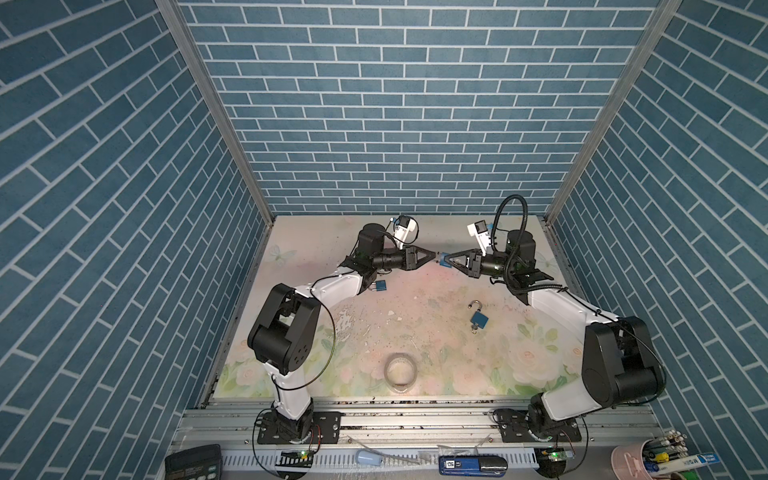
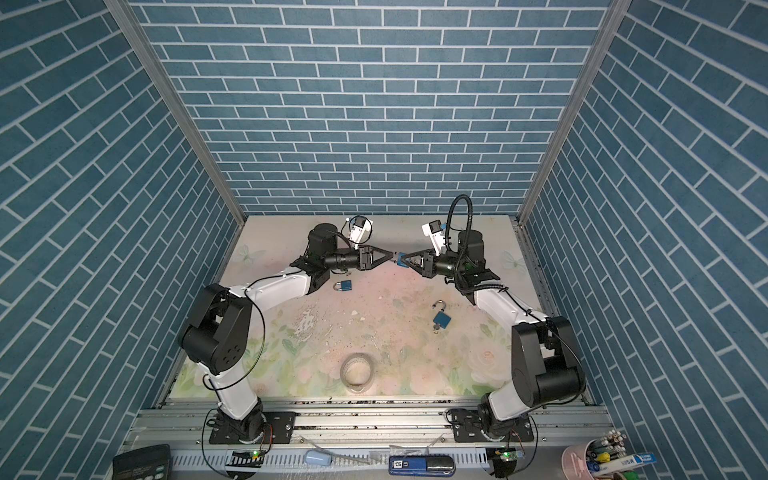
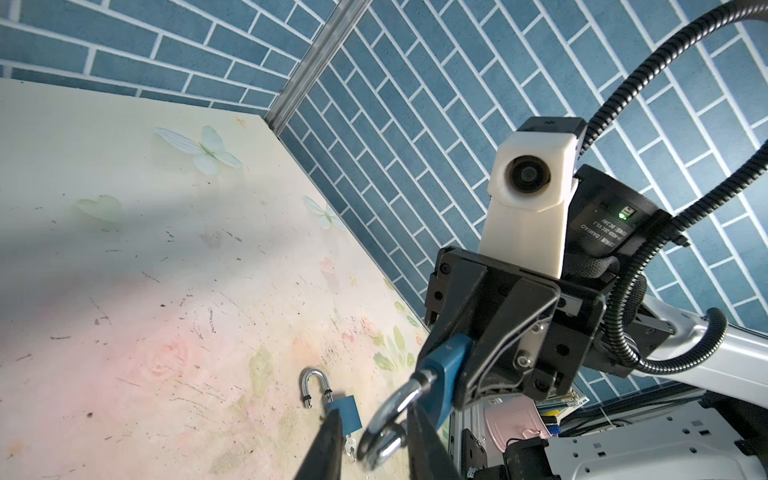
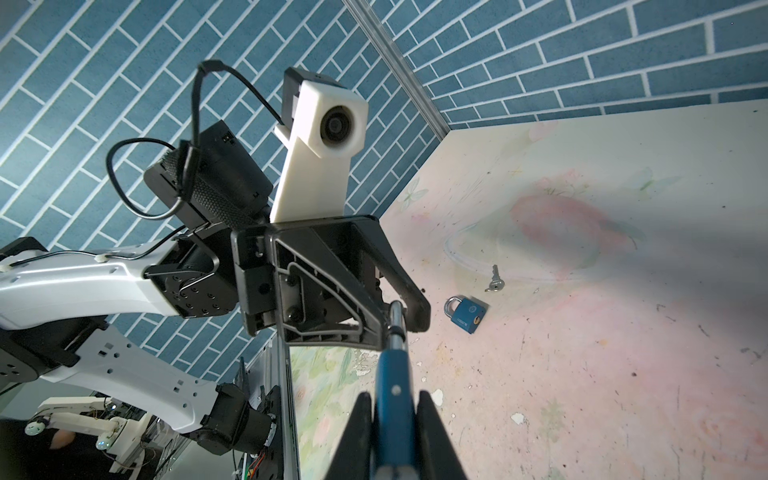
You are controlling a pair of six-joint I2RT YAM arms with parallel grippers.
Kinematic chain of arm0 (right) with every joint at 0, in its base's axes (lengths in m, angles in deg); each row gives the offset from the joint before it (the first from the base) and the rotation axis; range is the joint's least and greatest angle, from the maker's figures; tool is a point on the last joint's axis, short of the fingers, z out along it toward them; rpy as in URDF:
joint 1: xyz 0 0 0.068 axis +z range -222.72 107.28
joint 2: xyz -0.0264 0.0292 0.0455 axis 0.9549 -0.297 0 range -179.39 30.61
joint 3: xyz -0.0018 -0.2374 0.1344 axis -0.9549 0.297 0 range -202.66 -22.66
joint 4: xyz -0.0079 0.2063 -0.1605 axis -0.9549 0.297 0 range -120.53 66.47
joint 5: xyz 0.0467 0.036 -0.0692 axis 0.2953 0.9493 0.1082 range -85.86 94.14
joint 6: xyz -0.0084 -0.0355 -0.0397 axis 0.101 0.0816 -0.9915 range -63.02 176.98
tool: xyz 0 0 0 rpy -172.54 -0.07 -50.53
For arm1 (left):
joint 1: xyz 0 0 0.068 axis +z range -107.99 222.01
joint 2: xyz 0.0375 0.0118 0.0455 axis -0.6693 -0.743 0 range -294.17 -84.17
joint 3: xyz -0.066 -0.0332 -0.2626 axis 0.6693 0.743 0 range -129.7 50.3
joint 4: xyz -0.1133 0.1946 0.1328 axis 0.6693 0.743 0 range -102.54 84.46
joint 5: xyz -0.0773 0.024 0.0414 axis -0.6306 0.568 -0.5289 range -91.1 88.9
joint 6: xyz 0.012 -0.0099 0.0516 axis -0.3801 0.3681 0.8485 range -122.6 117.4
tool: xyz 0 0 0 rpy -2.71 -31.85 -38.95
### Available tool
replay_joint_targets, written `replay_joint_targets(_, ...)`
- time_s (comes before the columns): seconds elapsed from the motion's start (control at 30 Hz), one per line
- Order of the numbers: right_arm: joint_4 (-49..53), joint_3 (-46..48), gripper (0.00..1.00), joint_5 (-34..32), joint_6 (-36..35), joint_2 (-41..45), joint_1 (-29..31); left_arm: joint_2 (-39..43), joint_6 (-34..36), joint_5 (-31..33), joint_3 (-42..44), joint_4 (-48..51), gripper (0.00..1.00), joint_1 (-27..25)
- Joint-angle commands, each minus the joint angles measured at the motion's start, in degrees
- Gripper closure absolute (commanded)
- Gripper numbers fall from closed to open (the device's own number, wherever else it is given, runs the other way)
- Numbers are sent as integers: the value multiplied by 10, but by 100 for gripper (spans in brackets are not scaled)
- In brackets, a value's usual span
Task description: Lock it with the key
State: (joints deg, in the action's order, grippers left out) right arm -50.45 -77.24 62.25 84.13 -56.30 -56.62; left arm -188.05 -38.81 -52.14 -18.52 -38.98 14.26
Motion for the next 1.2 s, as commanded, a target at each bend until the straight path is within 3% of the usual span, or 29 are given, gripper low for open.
replay_joint_targets(0.0, -21, -21, 100, 15, -6, 1, -1, -5, 4, -13, -7, -4, 72, 2)
replay_joint_targets(0.43, -21, -17, 100, 16, -5, 1, -1, -5, 7, -2, -5, -2, 76, 3)
replay_joint_targets(1.17, -30, -32, 100, 39, 7, -16, -1, 6, 16, -4, -43, 83, 100, -11)
